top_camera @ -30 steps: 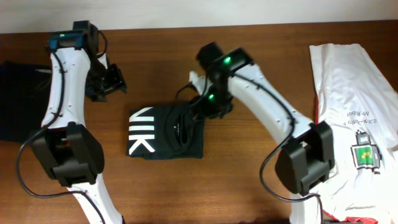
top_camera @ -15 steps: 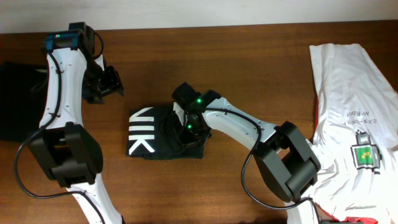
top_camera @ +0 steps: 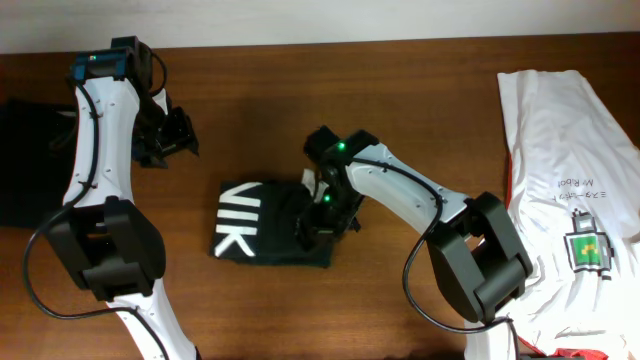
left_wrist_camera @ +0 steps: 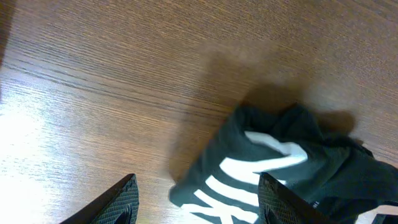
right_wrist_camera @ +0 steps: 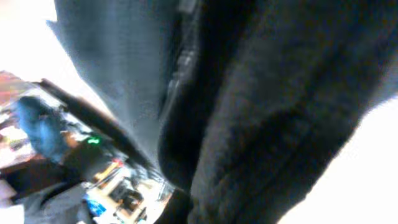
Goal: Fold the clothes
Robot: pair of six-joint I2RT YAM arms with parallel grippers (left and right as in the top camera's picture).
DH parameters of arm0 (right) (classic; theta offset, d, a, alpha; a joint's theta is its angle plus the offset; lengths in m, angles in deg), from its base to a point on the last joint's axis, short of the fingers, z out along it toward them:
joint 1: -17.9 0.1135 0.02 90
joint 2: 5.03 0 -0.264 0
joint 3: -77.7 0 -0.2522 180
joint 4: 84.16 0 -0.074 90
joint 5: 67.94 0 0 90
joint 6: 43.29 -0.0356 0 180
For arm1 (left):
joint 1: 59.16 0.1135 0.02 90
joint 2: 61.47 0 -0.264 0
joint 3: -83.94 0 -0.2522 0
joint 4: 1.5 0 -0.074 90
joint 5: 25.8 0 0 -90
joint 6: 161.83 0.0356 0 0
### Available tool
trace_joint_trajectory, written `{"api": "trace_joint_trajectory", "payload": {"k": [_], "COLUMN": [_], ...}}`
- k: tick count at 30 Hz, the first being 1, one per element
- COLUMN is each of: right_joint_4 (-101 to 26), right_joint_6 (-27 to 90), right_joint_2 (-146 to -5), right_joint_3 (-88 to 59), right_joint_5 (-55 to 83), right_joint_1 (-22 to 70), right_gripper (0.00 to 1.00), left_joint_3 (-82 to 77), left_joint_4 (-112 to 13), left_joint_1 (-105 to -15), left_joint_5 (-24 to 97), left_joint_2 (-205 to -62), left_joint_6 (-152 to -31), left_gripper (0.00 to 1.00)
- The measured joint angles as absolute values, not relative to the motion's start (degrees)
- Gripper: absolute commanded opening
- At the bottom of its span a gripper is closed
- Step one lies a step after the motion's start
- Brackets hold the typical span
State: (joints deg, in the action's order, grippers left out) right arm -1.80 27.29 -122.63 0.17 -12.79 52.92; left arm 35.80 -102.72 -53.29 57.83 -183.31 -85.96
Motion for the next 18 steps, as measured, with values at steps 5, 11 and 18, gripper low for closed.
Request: {"api": "trace_joint_trajectory", "payload": {"k": [5,11,18], "right_joint_4": [0.43,-4.27,-7.85], "right_joint_6": [23.97,19.45,21.13], "right_joint_2": [-122.30,-122.17,-122.17], "right_joint_3": [-1.80,-9.67,-8.58], "right_joint_5": [1.70,11.73,17.87], "right_joint_1": [53.51,51.96,41.54], "right_gripper": [0.18,0.28,0.43], "left_joint_3": [35.80,35.80,34.82], "left_joint_4": [-103.05,-104.21,-102.88], "left_joint_1": [-53.29,-53.34,-58.23], "left_joint_5": [57.83,57.83,57.83], "left_joint_2": [-183.31,-183.31,-183.31], "left_joint_6": [-85.96,-85.94,-85.74], "left_gripper": [0.61,0.61,0.61]}}
